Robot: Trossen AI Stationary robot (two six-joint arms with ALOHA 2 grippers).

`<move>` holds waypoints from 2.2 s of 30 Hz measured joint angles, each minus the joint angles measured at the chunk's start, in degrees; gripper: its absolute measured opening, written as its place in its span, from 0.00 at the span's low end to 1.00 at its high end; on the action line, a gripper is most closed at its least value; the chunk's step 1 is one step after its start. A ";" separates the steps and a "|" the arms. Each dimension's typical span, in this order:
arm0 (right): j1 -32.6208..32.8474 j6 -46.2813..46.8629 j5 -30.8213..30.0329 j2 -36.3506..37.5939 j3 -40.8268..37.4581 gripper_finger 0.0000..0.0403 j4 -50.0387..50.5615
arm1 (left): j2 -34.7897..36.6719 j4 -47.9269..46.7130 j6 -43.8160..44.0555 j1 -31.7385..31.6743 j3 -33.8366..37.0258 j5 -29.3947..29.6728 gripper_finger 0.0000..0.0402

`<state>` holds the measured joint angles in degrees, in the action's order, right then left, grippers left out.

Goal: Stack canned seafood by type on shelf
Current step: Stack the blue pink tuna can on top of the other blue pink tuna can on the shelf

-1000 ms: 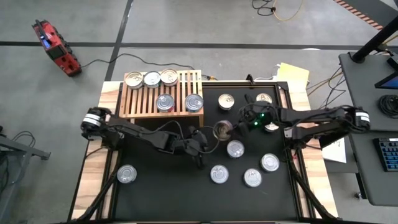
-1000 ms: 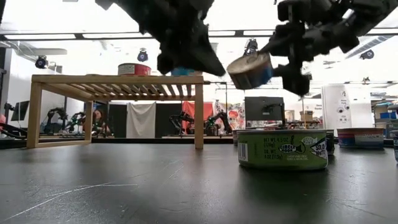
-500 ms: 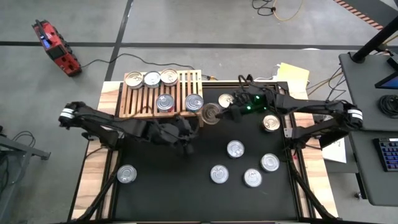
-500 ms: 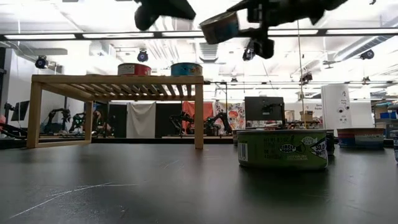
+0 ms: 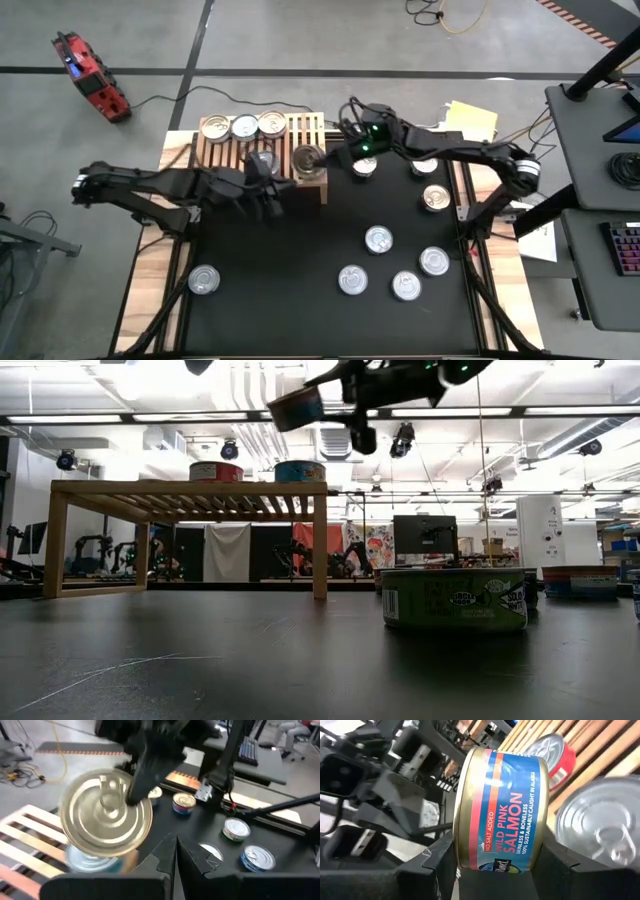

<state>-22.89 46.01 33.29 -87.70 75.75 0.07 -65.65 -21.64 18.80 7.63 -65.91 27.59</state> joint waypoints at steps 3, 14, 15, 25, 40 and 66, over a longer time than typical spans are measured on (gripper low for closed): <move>-1.52 1.04 0.90 -3.54 3.14 0.47 0.10 | 2.47 -1.30 -2.44 -1.62 0.00 -0.01 0.00; -4.32 4.06 1.74 -9.84 9.83 0.47 -0.07 | 5.67 -3.47 -1.99 -11.50 0.00 -11.24 0.00; -4.55 3.94 1.80 -9.88 10.06 0.47 -0.16 | 5.88 -1.85 -1.59 -13.18 0.00 -16.01 0.00; -6.32 -9.75 6.22 -6.51 10.25 0.47 1.77 | 5.72 8.30 3.36 -35.62 0.00 -66.77 0.00; 4.10 -41.69 -15.29 6.60 10.20 0.47 23.21 | -2.58 15.66 8.48 -41.28 0.00 -72.78 0.32; 5.39 -41.15 -16.84 6.97 10.16 0.47 25.22 | -13.24 26.59 -3.09 -40.45 0.07 -71.70 0.73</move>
<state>-17.50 4.86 16.45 -80.73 85.91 25.29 -78.89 4.94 15.70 -32.82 -65.84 -44.10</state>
